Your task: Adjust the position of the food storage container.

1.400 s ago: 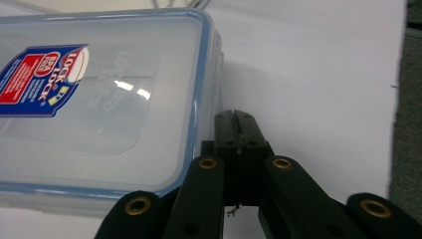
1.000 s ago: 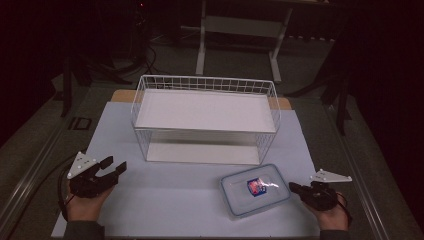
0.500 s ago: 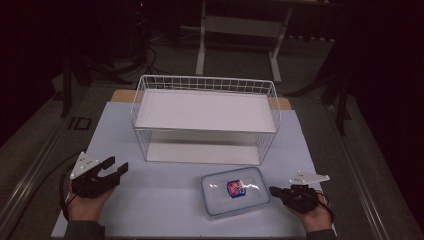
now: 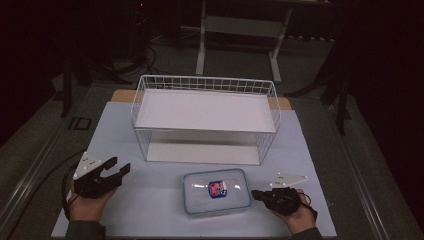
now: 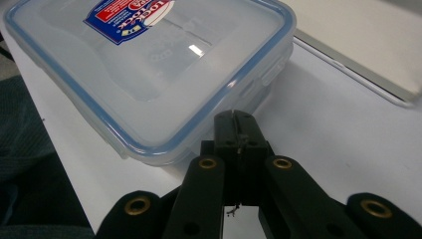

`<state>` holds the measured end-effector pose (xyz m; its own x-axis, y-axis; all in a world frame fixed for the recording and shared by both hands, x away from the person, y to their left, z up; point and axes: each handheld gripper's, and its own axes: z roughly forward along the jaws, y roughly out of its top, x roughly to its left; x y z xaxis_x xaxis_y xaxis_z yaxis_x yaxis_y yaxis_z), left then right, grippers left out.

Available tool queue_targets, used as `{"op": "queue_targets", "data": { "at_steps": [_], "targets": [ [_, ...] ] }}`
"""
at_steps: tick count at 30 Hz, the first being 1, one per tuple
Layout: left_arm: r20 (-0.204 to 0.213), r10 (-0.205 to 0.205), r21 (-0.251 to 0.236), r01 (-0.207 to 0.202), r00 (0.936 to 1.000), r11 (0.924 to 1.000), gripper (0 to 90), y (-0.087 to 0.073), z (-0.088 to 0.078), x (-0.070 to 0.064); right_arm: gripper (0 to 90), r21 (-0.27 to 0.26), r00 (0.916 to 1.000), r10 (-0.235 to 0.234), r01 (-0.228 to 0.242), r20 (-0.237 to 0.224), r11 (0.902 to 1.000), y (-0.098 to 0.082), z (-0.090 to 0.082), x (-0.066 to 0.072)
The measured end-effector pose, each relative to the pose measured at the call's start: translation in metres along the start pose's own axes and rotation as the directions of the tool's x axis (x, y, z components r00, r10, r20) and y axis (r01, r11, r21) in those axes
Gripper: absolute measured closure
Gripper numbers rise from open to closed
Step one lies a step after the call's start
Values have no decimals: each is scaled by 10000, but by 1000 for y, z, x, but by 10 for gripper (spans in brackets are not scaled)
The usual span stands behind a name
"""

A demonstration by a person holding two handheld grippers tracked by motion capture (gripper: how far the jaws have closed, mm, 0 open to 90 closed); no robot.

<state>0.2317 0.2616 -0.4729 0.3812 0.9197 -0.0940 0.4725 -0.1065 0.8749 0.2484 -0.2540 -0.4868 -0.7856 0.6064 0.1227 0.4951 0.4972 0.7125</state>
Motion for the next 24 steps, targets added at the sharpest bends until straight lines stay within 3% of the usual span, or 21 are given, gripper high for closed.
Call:
{"op": "queue_targets", "data": {
  "at_steps": [20,24],
  "targets": [
    [108,54,1,-54,9999,10000,454,1,1,-3,896,-67,9991,-346,344,-238,9994,11,15,15],
    [104,49,-15,-48,9999,10000,454,1,0,-3,852,-10,9994,-293,293,-203,9996,11,15,14]
  ]
}}
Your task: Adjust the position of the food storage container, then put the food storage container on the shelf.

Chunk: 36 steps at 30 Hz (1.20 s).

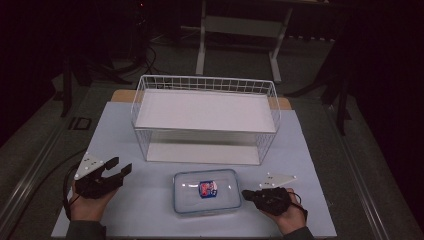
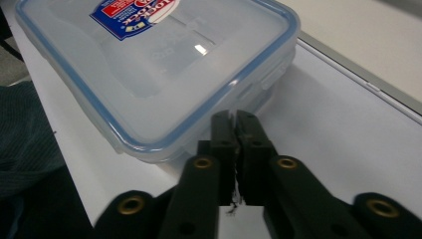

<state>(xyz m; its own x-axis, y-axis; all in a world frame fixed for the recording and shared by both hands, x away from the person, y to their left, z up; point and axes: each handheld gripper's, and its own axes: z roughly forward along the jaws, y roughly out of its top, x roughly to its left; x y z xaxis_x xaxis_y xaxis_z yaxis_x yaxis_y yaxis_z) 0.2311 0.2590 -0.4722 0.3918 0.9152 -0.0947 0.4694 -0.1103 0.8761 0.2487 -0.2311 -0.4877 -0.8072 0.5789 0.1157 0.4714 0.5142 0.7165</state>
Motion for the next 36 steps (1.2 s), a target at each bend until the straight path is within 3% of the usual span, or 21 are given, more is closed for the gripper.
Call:
{"op": "queue_targets", "data": {
  "at_steps": [8,13,27,32,36],
  "targets": [
    [4,-42,-60,42,10000,10000,454,0,-2,1,769,-218,9995,199,-194,254,9996,0,-5,-6],
    [30,-43,-75,43,10000,10000,453,0,-1,0,694,-657,9982,513,-493,295,9966,0,-11,-10],
    [173,47,-152,-44,9998,9999,447,2,-1,-6,534,-1588,9903,1374,-1325,199,9784,3,-17,-14],
    [490,16,-203,-6,9988,9998,441,3,-1,-13,510,-1847,9883,1526,-1513,-73,9711,4,-19,-15],
    [821,251,-37,-249,9963,9997,441,5,3,-28,496,-1948,9847,1727,-1738,-227,9653,4,-19,-16]
  ]
}}
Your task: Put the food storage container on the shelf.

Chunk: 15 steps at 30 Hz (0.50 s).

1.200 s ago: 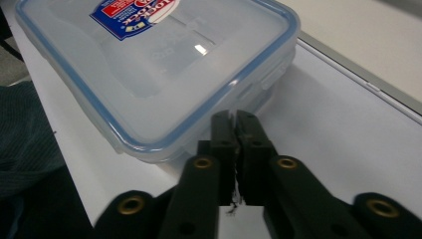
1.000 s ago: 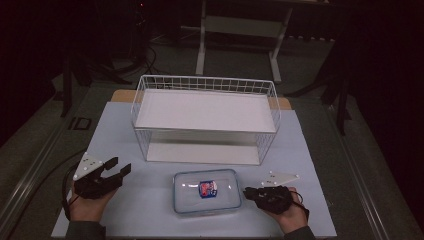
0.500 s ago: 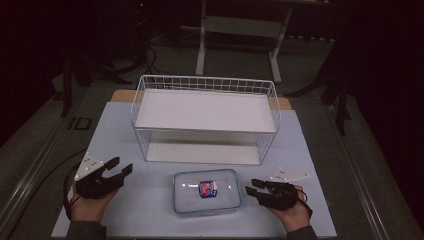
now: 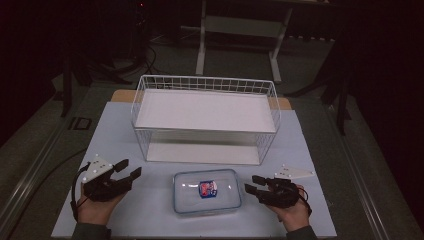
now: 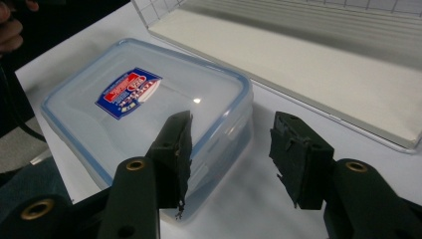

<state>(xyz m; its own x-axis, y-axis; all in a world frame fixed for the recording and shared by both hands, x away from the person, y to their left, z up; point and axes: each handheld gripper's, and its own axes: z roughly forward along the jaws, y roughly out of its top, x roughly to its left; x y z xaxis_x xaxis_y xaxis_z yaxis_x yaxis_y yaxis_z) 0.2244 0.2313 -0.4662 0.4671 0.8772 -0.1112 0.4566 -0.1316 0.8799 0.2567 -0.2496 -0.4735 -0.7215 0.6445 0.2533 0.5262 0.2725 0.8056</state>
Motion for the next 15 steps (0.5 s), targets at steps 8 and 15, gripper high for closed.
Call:
{"op": "queue_targets", "data": {
  "at_steps": [8,15],
  "targets": [
    [898,104,315,-133,9959,9994,405,3,10,-30,470,-72,9990,360,-362,-254,9993,0,6,1],
    [1837,-107,808,-42,9829,9967,355,3,23,-57,428,182,9963,665,-656,-547,9977,0,14,3]
  ]
}}
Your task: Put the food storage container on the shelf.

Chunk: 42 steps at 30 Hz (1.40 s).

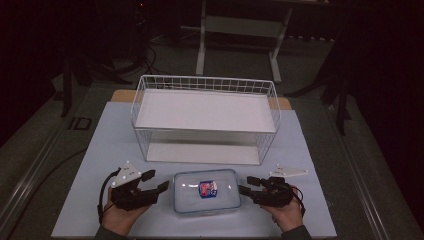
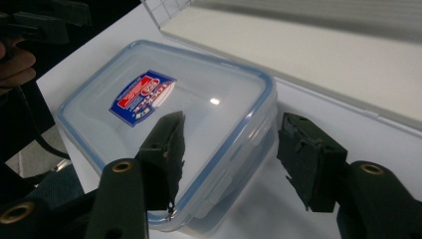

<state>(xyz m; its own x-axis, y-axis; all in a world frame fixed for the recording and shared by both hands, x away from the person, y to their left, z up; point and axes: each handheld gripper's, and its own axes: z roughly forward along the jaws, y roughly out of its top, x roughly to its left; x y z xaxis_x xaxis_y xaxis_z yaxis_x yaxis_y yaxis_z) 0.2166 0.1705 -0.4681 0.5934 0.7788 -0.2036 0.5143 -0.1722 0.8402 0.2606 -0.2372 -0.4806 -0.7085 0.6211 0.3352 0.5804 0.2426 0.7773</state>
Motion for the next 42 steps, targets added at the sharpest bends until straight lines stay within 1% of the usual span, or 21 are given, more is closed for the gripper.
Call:
{"op": "queue_targets", "data": {
  "at_steps": [4,9,14,17,19,21,23,24,25,26,30,32,33,34,36,37,38,39,40,41,42],
  "targets": [
    [478,-316,247,304,9984,9992,314,-1,8,-7,399,269,9998,158,-154,-152,9995,-1,6,1],
    [719,-567,647,520,9958,9965,266,-4,18,-14,354,495,9987,414,-399,-305,9980,-2,13,0],
    [792,-778,1182,682,9938,9906,250,-9,27,-17,314,844,9975,596,-562,-391,9948,-3,19,-1],
    [785,-824,1345,714,9935,9883,250,-11,30,-19,300,938,9962,712,-664,-492,9934,-4,21,-1],
    [875,-887,1646,735,9922,9836,249,-13,36,-20,283,1057,9945,864,-799,-585,9912,-5,24,-2],
    [877,-960,1743,796,9915,9815,243,-14,38,-20,269,1110,9941,906,-836,-602,9903,-5,25,-3],
    [937,-1078,1757,902,9897,9803,230,-15,39,-18,260,1119,9916,1071,-986,-719,9888,-6,26,-4],
    [983,-1229,1784,1040,9875,9784,229,-15,39,-17,252,1123,9907,1133,-1044,-754,9882,-6,26,-4],
    [1101,-1420,1847,1201,9837,9754,224,-16,40,-15,250,1166,9897,1194,-1097,-795,9871,-6,26,-5],
    [1237,-1689,1900,1437,9779,9712,218,-17,41,-13,249,1238,9883,1267,-1157,-851,9855,-6,27,-5],
    [1749,-2313,2175,1916,9570,9571,200,-20,46,-8,233,1419,9819,1505,-1337,-1153,9808,-8,31,-6],
    [1842,-2442,2237,2013,9521,9536,179,-20,49,-7,217,1530,9780,1652,-1452,-1276,9775,-8,32,-7],
    [1938,-2566,2295,2105,9469,9503,171,-21,50,-5,215,1574,9765,1698,-1483,-1331,9763,-8,33,-8],
    [2099,-2787,2378,2276,9371,9443,170,-21,52,-4,215,1593,9742,1788,-1564,-1374,9748,-9,33,-8],
    [2213,-3071,2542,2493,9256,9345,161,-22,54,-2,213,1659,9693,1956,-1705,-1490,9713,-9,34,-11],
    [2240,-3124,2580,2530,9232,9324,157,-23,54,-2,213,1751,9641,2137,-1857,-1575,9669,-10,34,-12],
    [2270,-3211,2633,2595,9194,9292,158,-23,54,-1,213,1809,9610,2245,-1948,-1616,9640,-10,34,-13],
    [2283,-3284,2687,2650,9165,9261,161,-23,54,-1,216,1910,9531,2411,-2061,-1830,9597,-10,36,-14],
    [2297,-3309,2722,2660,9153,9248,163,-23,54,0,212,2099,9441,2644,-2228,-1969,9520,-11,38,-15],
    [2309,-3371,2756,2709,9127,9223,165,-23,54,0,202,2201,9386,2754,-2295,-2077,9481,-12,39,-16],
    [2320,-3464,2831,2776,9090,9180,169,-23,54,1,204,2247,9399,2727,-2259,-2053,9479,-12,40,-15]
  ]
}}
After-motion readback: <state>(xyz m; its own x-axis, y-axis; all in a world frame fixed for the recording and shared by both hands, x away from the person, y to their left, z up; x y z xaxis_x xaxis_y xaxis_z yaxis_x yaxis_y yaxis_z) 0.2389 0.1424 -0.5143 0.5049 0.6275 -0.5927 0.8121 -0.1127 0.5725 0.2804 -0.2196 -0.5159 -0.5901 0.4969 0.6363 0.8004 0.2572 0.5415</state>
